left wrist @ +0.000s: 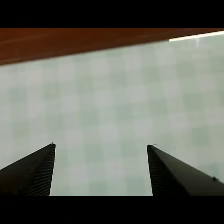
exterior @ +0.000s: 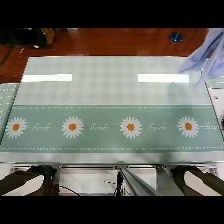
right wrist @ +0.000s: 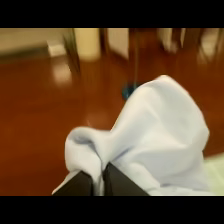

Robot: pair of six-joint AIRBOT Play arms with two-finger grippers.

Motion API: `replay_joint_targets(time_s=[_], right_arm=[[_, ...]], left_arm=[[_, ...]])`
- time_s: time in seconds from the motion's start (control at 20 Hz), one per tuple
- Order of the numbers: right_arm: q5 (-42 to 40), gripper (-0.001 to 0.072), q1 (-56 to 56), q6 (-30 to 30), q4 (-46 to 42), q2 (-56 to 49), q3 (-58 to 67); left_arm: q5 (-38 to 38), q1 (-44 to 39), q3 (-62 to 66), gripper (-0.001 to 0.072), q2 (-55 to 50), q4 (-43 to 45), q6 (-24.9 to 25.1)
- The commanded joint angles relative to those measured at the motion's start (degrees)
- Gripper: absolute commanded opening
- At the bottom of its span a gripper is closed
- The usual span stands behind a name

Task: Fold the shirts.

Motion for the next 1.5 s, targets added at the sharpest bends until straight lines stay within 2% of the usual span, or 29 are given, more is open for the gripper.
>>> replay_joint_targets(time_s=[0.0, 0.15, 0.4, 0.5, 0.75, 0.85, 1.1, 1.45], right_arm=[[-1.2, 0.0028, 4.8, -0.1, 0.8, 14.6, 0.0], [-1.2, 0.0027, 8.1, 0.0, 6.4, 23.5, 0.0], [3.6, 0.0028, 11.5, -0.1, 25.6, 30.7, 0.0], [10.1, 0.0027, 12.8, -0.2, 31.1, 30.8, 0.0], [36.9, 0.0027, 21.3, -4.1, 34.3, 23.6, 0.0], [41.1, 0.0028, 27.5, -6.2, 33.8, 18.6, 0.0], [36.2, 0.0028, 43.8, -7.1, 26.1, 1.7, 0.0], [28.9, 0.0029, 53.1, -6.9, 26.8, -18.3, 0.0]], left_arm=[[-2.6, -1.3, 6.2, 0.0701, 7.4, 0.0, 0.0], [-3.5, -2.4, 6.3, 0.0701, 14.6, -0.5, 0.0], [-11.8, -2.4, 6.3, 0.0701, 21.6, -5.6, 0.0], [-16.4, -2.4, 6.3, 0.0701, 22.5, -6.6, 0.0], [-25.4, -2.4, 6.0, 0.0701, 22.8, -7.3, 0.0], [-26.2, -2.4, 5.2, 0.0700, 22.9, -8.2, 0.0], [-28.6, -2.4, -0.8, 0.0701, 22.9, -10.5, 0.0], [-28.8, -2.4, -20.3, 0.0700, 23.2, -15.2, 0.5]])
